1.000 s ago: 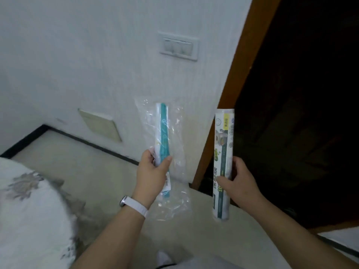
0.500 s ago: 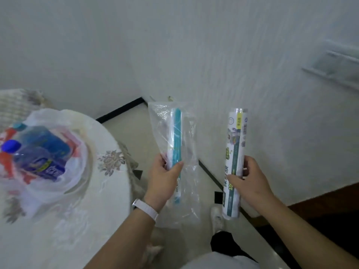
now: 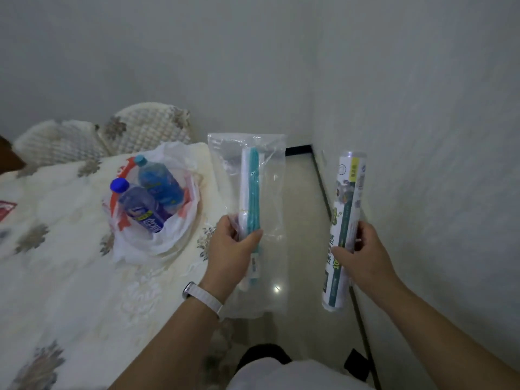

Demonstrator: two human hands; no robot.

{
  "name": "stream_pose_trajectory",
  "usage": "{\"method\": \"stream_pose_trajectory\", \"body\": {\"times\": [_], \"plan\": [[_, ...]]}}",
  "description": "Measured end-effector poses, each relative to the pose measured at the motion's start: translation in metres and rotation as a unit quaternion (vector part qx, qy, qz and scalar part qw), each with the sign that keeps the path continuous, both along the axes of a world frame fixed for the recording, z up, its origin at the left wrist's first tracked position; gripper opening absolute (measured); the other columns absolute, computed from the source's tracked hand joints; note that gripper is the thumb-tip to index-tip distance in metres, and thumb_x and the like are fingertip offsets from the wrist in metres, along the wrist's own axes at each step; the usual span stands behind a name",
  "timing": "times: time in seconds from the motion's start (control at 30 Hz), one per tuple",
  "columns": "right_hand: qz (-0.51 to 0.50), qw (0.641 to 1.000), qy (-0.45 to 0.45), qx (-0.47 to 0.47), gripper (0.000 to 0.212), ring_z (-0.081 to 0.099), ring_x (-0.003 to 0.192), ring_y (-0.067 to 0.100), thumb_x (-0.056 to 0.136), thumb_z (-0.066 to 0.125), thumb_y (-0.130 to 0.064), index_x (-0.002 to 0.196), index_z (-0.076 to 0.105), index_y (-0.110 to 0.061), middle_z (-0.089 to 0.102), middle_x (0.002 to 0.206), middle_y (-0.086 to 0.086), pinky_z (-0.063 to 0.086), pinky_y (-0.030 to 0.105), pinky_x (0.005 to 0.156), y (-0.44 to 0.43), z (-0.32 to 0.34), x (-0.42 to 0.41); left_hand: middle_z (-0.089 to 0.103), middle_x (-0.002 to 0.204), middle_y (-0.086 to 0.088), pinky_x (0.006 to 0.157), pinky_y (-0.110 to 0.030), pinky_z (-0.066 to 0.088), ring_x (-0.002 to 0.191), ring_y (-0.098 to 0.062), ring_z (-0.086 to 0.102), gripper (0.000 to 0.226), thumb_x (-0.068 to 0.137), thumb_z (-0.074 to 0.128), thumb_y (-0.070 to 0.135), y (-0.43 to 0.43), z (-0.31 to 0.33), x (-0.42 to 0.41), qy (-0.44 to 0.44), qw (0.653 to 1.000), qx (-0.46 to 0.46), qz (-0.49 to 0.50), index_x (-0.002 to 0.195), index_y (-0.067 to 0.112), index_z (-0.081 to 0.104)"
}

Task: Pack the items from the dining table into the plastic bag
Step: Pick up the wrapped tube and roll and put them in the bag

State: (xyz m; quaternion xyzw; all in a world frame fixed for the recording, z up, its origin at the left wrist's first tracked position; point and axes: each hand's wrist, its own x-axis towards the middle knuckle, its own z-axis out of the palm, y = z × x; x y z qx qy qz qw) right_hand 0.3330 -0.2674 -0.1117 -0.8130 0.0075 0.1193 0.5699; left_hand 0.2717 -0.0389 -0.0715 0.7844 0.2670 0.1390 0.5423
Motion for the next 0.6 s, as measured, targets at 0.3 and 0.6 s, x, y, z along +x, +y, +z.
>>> {"method": "stream_pose_trajectory", "body": {"times": [0.3, 0.6], "plan": [[0.169, 0.985, 0.02, -0.031, 0.046, 0.061, 0.091, 0.003, 0.08, 0.074, -0.018, 0.115, 0.047, -0.032, 0.061, 0.102, -0.014, 0.049, 0.021, 0.069, 0.102, -0.004, 0.085, 0.06, 0.084, 0.001, 0.058, -0.01, 0.048, 0.064, 0.007, 0.059, 0.023, 0.083, 0.074, 0.005, 0.094, -0.006, 0.044, -0.081, 0.987, -0.023, 0.135, 0.095, 0.011, 0.056], [0.226, 0.97, -0.025, -0.084, 0.048, 0.06, 0.093, 0.002, 0.082, 0.073, -0.017, 0.12, 0.047, -0.03, 0.06, 0.105, -0.015, 0.047, 0.016, 0.065, 0.203, 0.015, 0.176, 0.062, 0.086, 0.003, 0.07, -0.022, 0.051, 0.074, -0.003, 0.059, 0.024, 0.084, 0.074, 0.007, 0.199, -0.023, 0.123, -0.123, 0.978, -0.031, 0.167, 0.095, 0.017, 0.055]]}}
